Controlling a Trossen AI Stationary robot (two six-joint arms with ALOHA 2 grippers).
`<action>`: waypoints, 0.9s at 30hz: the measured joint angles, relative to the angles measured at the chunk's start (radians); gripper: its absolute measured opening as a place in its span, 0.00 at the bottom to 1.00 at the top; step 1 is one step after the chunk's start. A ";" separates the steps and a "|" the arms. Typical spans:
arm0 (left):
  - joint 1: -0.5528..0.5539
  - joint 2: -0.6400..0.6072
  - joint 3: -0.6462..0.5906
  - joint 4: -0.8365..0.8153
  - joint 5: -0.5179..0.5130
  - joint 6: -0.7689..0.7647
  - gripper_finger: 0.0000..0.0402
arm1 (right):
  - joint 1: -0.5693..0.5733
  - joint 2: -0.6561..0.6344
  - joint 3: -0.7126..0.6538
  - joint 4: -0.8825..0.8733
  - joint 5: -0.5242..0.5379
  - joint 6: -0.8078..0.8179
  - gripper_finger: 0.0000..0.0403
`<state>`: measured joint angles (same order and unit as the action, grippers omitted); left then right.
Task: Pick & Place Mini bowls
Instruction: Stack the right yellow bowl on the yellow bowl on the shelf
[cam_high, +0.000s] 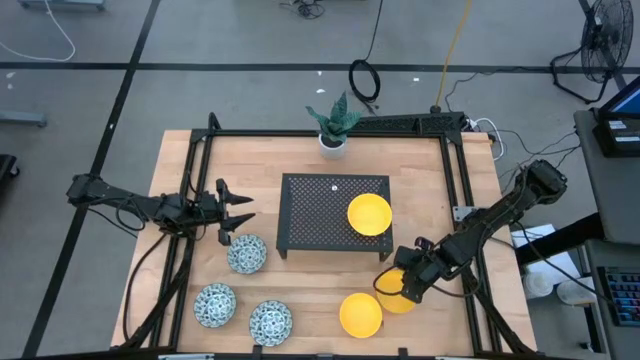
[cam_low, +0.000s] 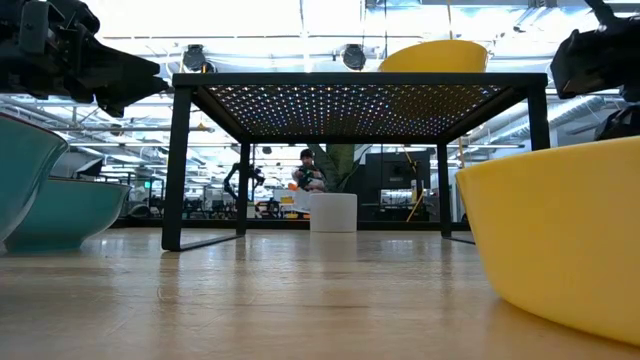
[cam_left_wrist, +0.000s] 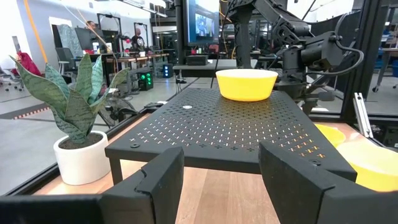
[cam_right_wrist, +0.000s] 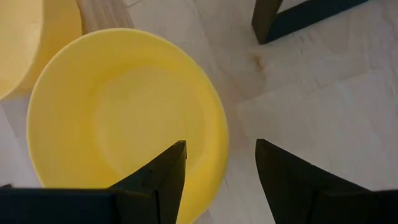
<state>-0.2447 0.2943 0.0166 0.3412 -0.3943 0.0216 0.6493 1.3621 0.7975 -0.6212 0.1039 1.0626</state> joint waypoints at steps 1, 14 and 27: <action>0.000 0.000 0.000 0.000 0.000 0.000 0.53 | 0.000 0.000 0.000 -0.001 0.000 0.000 0.45; 0.000 0.000 0.000 0.000 0.000 0.000 0.53 | -0.002 0.000 0.000 0.000 0.030 0.050 0.45; 0.000 0.000 0.000 0.000 0.000 0.000 0.53 | -0.002 0.048 0.000 -0.011 0.022 0.097 0.45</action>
<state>-0.2446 0.2943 0.0166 0.3413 -0.3943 0.0218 0.6476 1.4102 0.7975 -0.6326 0.1262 1.1591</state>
